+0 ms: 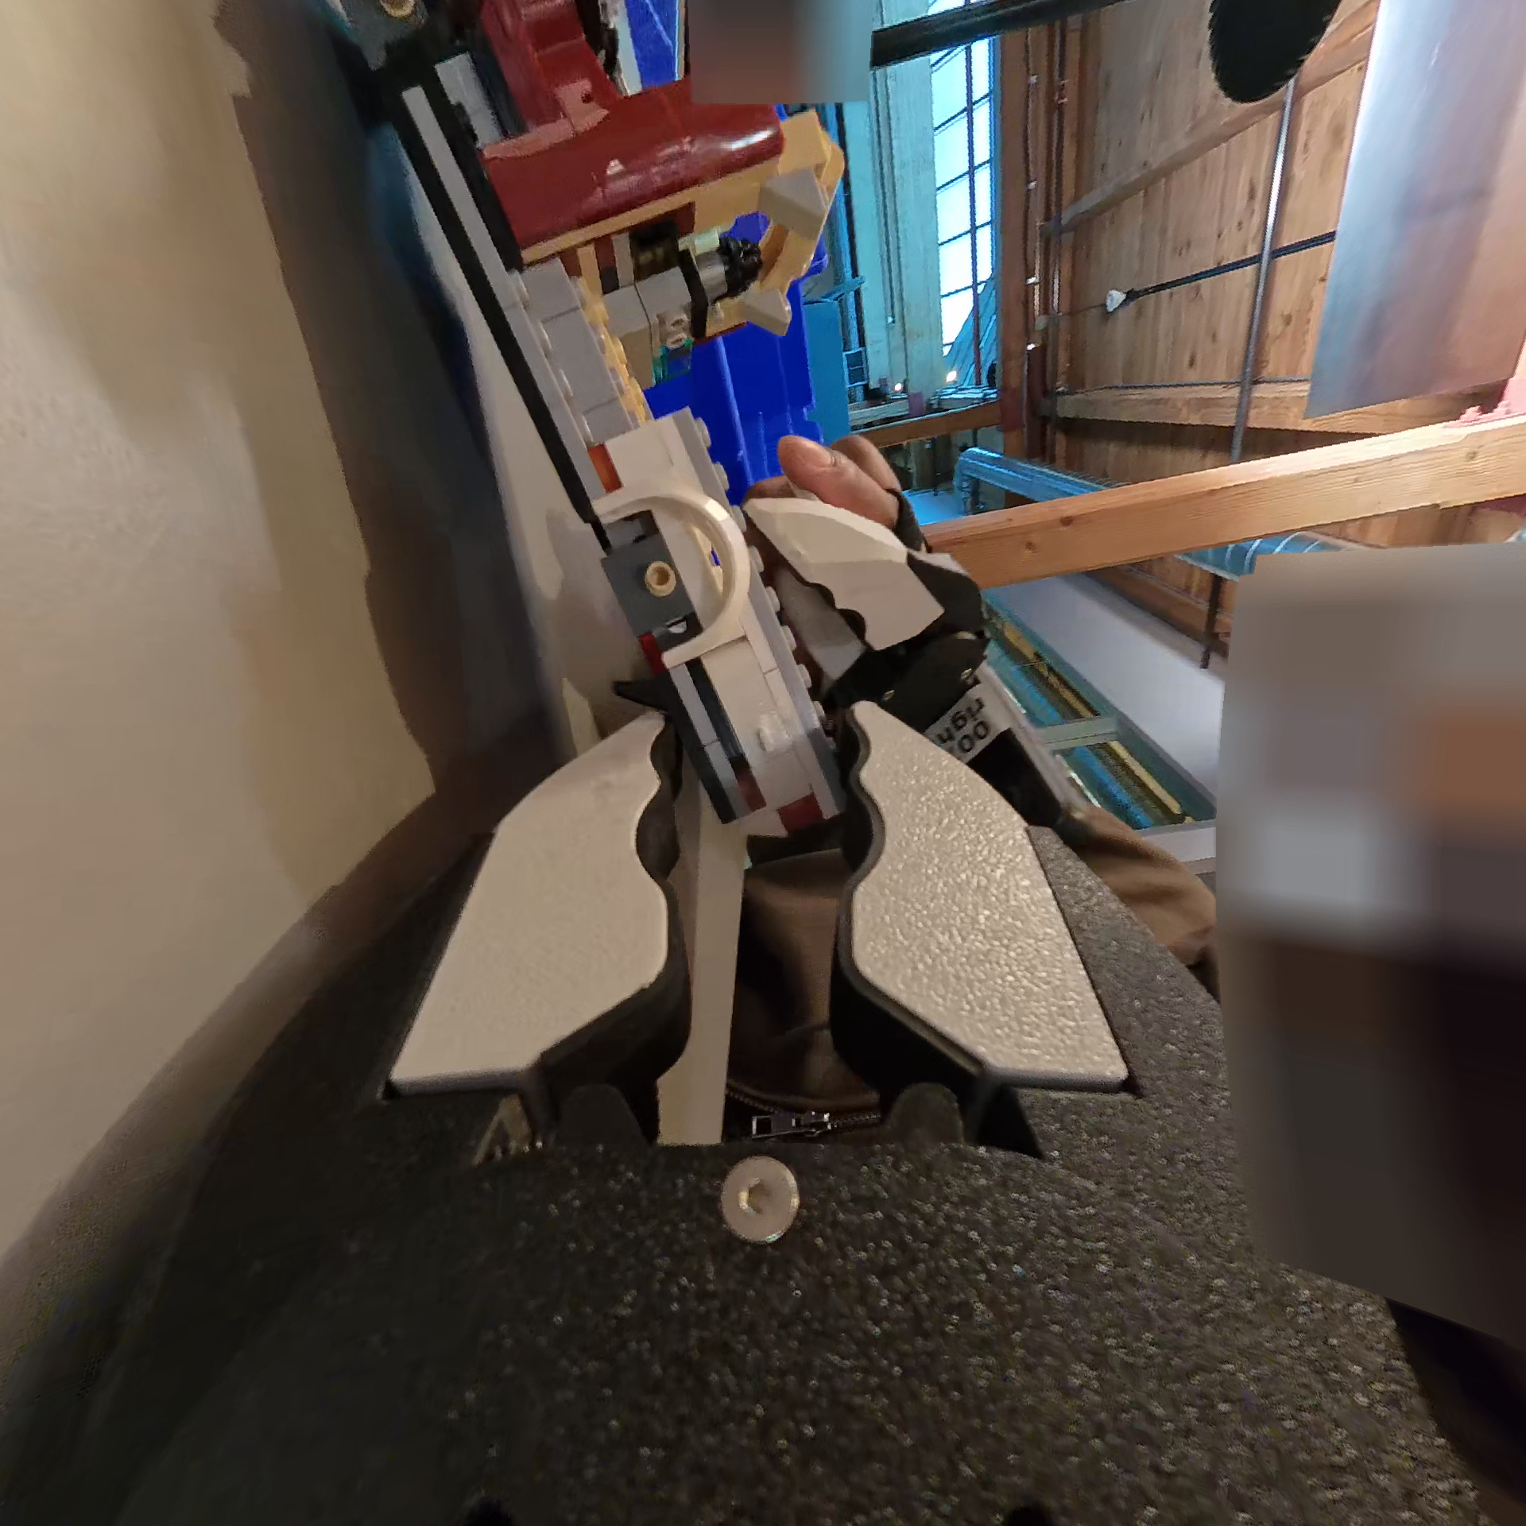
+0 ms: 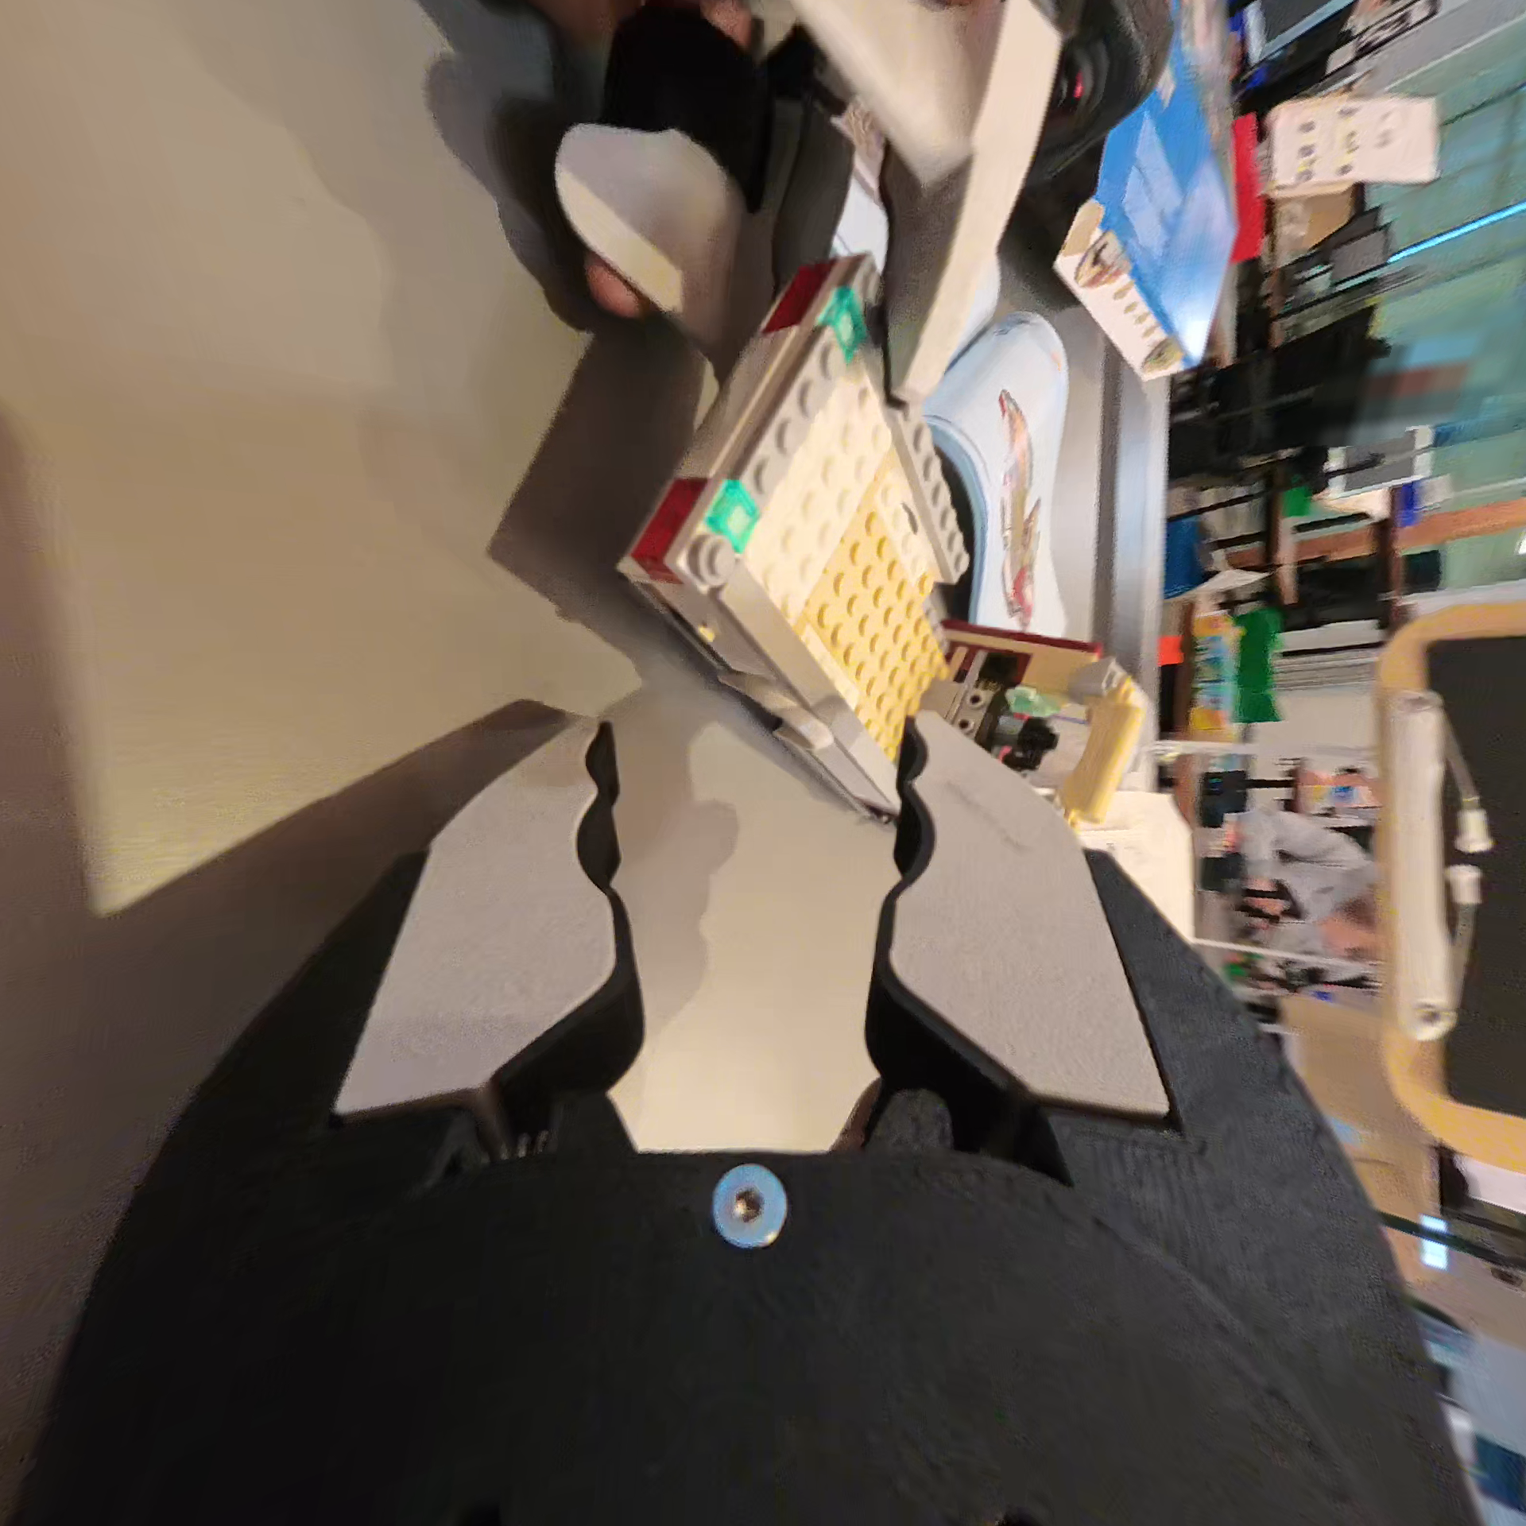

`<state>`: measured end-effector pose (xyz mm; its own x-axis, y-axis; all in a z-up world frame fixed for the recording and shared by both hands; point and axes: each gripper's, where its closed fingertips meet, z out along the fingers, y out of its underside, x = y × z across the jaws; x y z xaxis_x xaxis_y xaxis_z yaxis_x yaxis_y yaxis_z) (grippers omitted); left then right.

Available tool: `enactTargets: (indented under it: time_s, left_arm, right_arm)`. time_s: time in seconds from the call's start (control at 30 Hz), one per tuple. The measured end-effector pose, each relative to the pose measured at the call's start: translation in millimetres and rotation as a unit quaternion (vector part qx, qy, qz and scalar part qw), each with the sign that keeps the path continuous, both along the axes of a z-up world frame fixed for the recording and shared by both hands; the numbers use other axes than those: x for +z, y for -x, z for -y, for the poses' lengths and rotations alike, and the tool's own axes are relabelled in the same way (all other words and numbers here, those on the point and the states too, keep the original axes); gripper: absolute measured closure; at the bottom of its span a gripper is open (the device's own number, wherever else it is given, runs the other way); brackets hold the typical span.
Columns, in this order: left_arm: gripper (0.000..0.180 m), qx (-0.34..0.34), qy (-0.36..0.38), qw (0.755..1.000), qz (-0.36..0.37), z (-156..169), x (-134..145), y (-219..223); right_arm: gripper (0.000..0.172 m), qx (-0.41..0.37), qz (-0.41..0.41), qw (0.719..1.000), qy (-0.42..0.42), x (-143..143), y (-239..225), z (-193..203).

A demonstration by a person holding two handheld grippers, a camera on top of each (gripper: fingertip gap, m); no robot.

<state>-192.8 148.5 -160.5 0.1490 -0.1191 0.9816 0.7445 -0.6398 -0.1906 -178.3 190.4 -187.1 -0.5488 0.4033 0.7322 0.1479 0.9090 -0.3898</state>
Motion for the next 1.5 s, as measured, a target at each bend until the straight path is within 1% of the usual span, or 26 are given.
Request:
enactTargets:
  time_s: [0.1, 0.2, 0.27, 0.3, 0.37, 0.47, 0.57, 0.6, 0.63, 0.7, 0.77, 0.83, 0.93, 1.07, 1.2, 1.33, 1.5]
  left_arm:
    - [0.143, -0.005, -0.007, 1.0, 0.028, -0.4, 2.4, -4.4]
    - [0.142, -0.009, -0.017, 0.999, 0.038, -1.1, 6.0, -7.3]
    - [0.141, 0.004, -0.025, 0.999, 0.043, -2.2, 9.7, -2.8]
    - [0.14, 0.012, -0.028, 0.999, 0.044, -2.4, 10.9, -0.5]
    - [0.138, 0.032, -0.036, 0.998, 0.039, -2.2, 12.7, 2.2]
    - [0.127, 0.06, -0.03, 0.997, 0.039, -1.5, 12.2, 5.1]
    - [0.12, 0.086, -0.022, 0.995, 0.045, -0.3, 11.4, 7.9]
    - [0.113, 0.093, -0.022, 0.994, 0.046, 0.2, 11.7, 8.6]
    - [0.108, 0.098, -0.021, 0.994, 0.044, 1.2, 11.9, 8.9]
    - [0.105, 0.114, -0.02, 0.993, 0.029, 2.7, 11.9, 9.6]
    - [0.106, 0.121, -0.016, 0.993, 0.006, 2.7, 9.7, 4.1]
    - [0.106, 0.108, -0.009, 0.994, -0.009, 0.8, 5.3, -8.3]
    - [0.113, 0.101, -0.012, 0.995, 0.002, -3.9, 3.2, -17.5]
    - [0.123, 0.11, -0.03, 0.993, 0.023, -6.1, 7.0, -18.1]
    - [0.124, 0.129, -0.034, 0.991, 0.023, -5.8, 8.1, -12.8]
    - [0.135, 0.144, -0.03, 0.989, 0.017, -4.2, 6.5, -11.7]
    - [0.135, 0.15, -0.029, 0.988, -0.011, -3.9, 5.2, -13.6]
  right_arm:
    - [0.11, 0.01, -0.06, 0.998, -0.032, 4.6, 9.7, 4.3]
    - [0.126, 0.02, -0.116, 0.991, -0.062, 10.7, 17.0, 10.7]
    - [0.14, 0.018, -0.133, 0.987, -0.083, 10.9, 19.2, 12.3]
    - [0.142, 0.01, -0.143, 0.986, -0.086, 12.8, 20.7, 11.7]
    - [0.142, -0.001, -0.145, 0.987, -0.075, 15.8, 22.1, 12.5]
    - [0.143, -0.01, -0.152, 0.986, -0.063, 21.2, 23.0, 14.6]
    - [0.143, -0.02, -0.156, 0.985, -0.067, 22.8, 24.0, 16.4]
    - [0.143, -0.024, -0.156, 0.985, -0.07, 22.8, 24.4, 16.2]
    - [0.143, -0.029, -0.156, 0.985, -0.072, 22.9, 24.8, 15.3]
    - [0.143, -0.039, -0.156, 0.984, -0.077, 23.1, 25.7, 12.1]
    - [0.143, -0.05, -0.153, 0.984, -0.078, 22.5, 26.5, 9.2]
    - [0.143, -0.06, -0.152, 0.983, -0.08, 22.2, 27.4, 8.9]
    - [0.144, -0.06, -0.157, 0.982, -0.083, 23.9, 27.2, 15.9]
    - [0.144, -0.051, -0.161, 0.981, -0.096, 22.5, 25.1, 22.0]
    - [0.144, -0.046, -0.163, 0.981, -0.098, 21.8, 24.1, 25.8]
    - [0.143, -0.044, -0.161, 0.98, -0.105, 19.2, 23.9, 29.7]
    - [0.143, -0.044, -0.149, 0.983, -0.093, 15.8, 24.0, 31.5]
